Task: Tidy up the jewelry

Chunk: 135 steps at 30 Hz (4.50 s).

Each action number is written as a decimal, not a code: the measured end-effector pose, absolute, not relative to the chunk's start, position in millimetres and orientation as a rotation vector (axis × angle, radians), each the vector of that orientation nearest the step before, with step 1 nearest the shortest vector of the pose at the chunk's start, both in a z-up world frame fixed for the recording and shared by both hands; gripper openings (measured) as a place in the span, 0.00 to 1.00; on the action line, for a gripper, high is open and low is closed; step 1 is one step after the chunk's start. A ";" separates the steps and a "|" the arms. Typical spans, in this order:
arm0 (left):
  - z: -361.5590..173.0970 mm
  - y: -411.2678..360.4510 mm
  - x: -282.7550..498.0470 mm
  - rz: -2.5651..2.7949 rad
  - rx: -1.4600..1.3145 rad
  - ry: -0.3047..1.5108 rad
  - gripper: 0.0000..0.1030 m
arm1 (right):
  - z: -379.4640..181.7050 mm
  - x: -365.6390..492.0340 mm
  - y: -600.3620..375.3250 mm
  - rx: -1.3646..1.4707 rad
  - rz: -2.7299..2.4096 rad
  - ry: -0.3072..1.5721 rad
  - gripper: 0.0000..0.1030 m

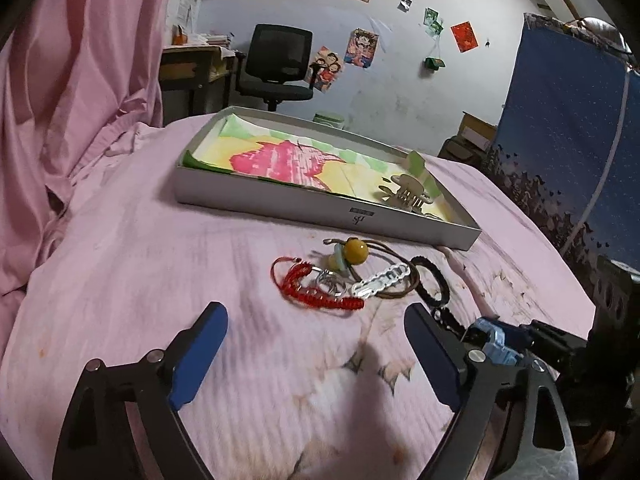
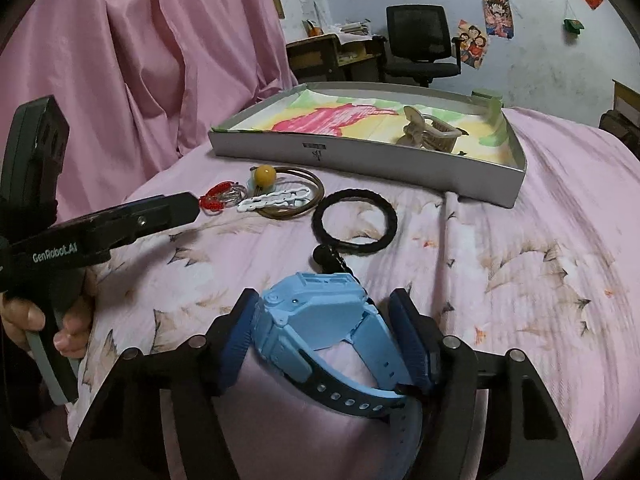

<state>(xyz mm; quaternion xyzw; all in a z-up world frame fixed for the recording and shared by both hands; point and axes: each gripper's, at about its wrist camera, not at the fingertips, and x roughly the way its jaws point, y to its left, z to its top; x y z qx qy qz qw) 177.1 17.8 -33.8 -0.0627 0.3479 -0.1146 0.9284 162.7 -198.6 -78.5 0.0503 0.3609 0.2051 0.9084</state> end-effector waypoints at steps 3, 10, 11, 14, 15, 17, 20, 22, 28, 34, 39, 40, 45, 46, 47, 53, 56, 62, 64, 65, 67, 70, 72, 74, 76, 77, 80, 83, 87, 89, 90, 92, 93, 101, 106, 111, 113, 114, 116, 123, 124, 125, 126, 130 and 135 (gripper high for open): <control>-36.7 17.1 187.1 -0.251 -0.135 0.736 0.79 | -78.4 165.4 -200.7 0.130 0.421 0.743 0.52; -43.8 12.4 201.8 -0.255 -0.132 0.770 0.62 | -80.6 174.2 -204.8 0.166 0.393 0.738 0.52; -44.7 12.2 202.6 -0.253 -0.130 0.773 0.58 | -81.3 174.4 -204.5 0.167 0.394 0.738 0.52; -46.3 12.0 200.9 -0.238 -0.124 0.772 0.48 | -81.3 174.5 -204.2 0.168 0.394 0.738 0.52; -46.1 11.8 200.1 -0.236 -0.124 0.770 0.46 | -81.2 174.7 -204.5 0.168 0.394 0.738 0.52; -46.2 13.2 197.9 -0.231 -0.128 0.765 0.40 | -81.2 174.7 -204.5 0.168 0.394 0.739 0.52; -46.3 16.3 194.3 -0.232 -0.144 0.756 0.37 | -81.4 174.5 -204.4 0.170 0.394 0.738 0.52; -46.5 17.7 193.9 -0.231 -0.152 0.753 0.36 | -81.5 174.4 -205.0 0.173 0.395 0.739 0.52; -47.5 23.7 192.6 -0.218 -0.181 0.746 0.25 | -81.6 171.7 -205.8 0.179 0.389 0.741 0.52; -49.9 25.3 184.5 -0.196 -0.191 0.741 0.10 | -80.9 168.9 -205.4 0.181 0.386 0.737 0.52; -49.4 22.9 176.8 -0.186 -0.174 0.734 0.07 | -80.7 165.5 -206.1 0.180 0.386 0.728 0.52; -48.8 21.4 172.8 -0.185 -0.166 0.727 0.07 | -80.6 164.0 -206.7 0.180 0.386 0.727 0.52; -42.6 12.2 149.7 -0.199 -0.127 0.679 0.06 | -75.5 154.5 -207.5 0.172 0.376 0.694 0.52; -40.8 9.2 144.5 -0.203 -0.115 0.666 0.06 | -73.7 151.8 -208.6 0.172 0.372 0.678 0.52; -38.5 5.6 138.1 -0.205 -0.100 0.646 0.06 | -71.5 149.1 -209.3 0.173 0.369 0.662 0.52; -18.5 -2.3 113.9 -0.211 -0.081 0.523 0.06 | -52.1 135.3 -217.7 0.188 0.353 0.530 0.52; -7.4 -5.9 110.9 -0.205 -0.073 0.471 0.06 | -42.4 134.4 -224.8 0.210 0.345 0.471 0.52; 16.8 -19.9 122.2 -0.191 -0.037 0.367 0.06 | -21.4 146.5 -230.5 0.226 0.339 0.390 0.52; 22.6 -24.7 130.0 -0.189 -0.031 0.344 0.06 | -12.3 155.1 -231.7 0.219 0.336 0.351 0.52; 25.3 -25.9 135.0 -0.188 -0.030 0.333 0.06 | -9.5 158.4 -230.9 0.216 0.333 0.341 0.52; 30.3 -26.6 145.6 -0.181 -0.028 0.314 0.06 | 0.1 173.9 -232.9 0.221 0.330 0.307 0.52; 35.6 -26.6 163.8 -0.172 -0.034 0.295 0.06 | 10.7 192.5 -236.1 0.226 0.327 0.268 0.52; 37.6 -26.1 176.0 -0.165 -0.039 0.285 0.06 | 15.7 205.8 -238.6 0.217 0.322 0.248 0.52; 40.8 -26.5 193.1 -0.159 -0.040 0.278 0.06 | 16.9 218.1 -240.1 0.220 0.316 0.242 0.52; 41.3 -26.9 205.2 -0.157 -0.037 0.272 0.06 | 15.2 233.4 -240.7 0.226 0.310 0.248 0.52; 41.7 -27.5 212.6 -0.158 -0.039 0.269 0.06 | 13.5 237.3 -239.8 0.226 0.307 0.251 0.52; 40.3 -29.8 230.4 -0.167 -0.040 0.271 0.06 | 7.9 261.2 -239.6 0.226 0.289 0.264 0.52; 38.2 -32.1 246.5 -0.171 -0.039 0.276 0.06 | 2.8 281.1 -242.0 0.244 0.275 0.280 0.52; 34.4 -35.5 264.0 -0.177 -0.046 0.292 0.06 | -7.0 304.3 -242.4 0.257 0.258 0.321 0.52; 31.7 -36.5 274.0 -0.181 -0.051 0.313 0.06 | -11.6 312.6 -243.1 0.268 0.252 0.343 0.52; 30.8 -38.4 278.3 -0.181 -0.051 0.325 0.06 | -14.9 320.2 -242.8 0.273 0.247 0.364 0.52; 26.0 -39.7 291.5 -0.179 -0.054 0.370 0.06 | -19.4 328.5 -242.6 0.276 0.241 0.387 0.52; 24.2 -40.2 296.2 -0.178 -0.055 0.387 0.06 | -22.8 334.9 -242.0 0.280 0.237 0.410 0.52; -9.5 -42.1 347.0 -0.176 -0.093 0.673 0.06 | -54.0 358.7 -247.5 0.296 0.214 0.564 0.52; -21.9 -39.2 355.4 -0.169 -0.118 0.748 0.06 | -58.6 359.9 -248.9 0.302 0.213 0.564 0.52; -30.4 -38.0 362.1 -0.167 -0.131 0.798 0.07 | -60.6 363.8 -255.1 0.325 0.215 0.573 0.52; -32.9 -36.0 363.5 -0.162 -0.141 0.812 0.07 | -64.3 367.3 -256.2 0.333 0.221 0.590 0.52; -32.9 -35.0 364.9 -0.160 -0.145 0.816 0.07 | -65.6 369.2 -256.1 0.335 0.221 0.598 0.52; -35.1 -32.6 366.8 -0.160 -0.158 0.827 0.07 | -68.9 373.2 -256.5 0.340 0.228 0.611 0.52; -37.1 -35.0 368.3 -0.157 -0.148 0.843 0.07 | -73.0 374.0 -252.7 0.339 0.224 0.618 0.52; -36.1 -34.6 367.5 -0.160 -0.151 0.839 0.07 | -72.9 373.7 -253.4 0.340 0.223 0.619 0.52; -34.7 -34.1 366.2 -0.162 -0.155 0.836 0.08 | -73.6 373.3 -253.9 0.343 0.220 0.614 0.54; -34.1 -33.5 365.8 -0.162 -0.157 0.835 0.09 | -74.0 371.7 -254.0 0.345 0.218 0.607 0.58; -27.9 -30.9 357.1 -0.169 -0.170 0.807 0.33 | -69.4 357.5 -256.6 0.342 0.211 0.559 0.66; -7.9 -22.4 331.7 -0.157 -0.198 0.673 0.59 | -53.7 335.2 -253.1 0.307 0.204 0.479 0.80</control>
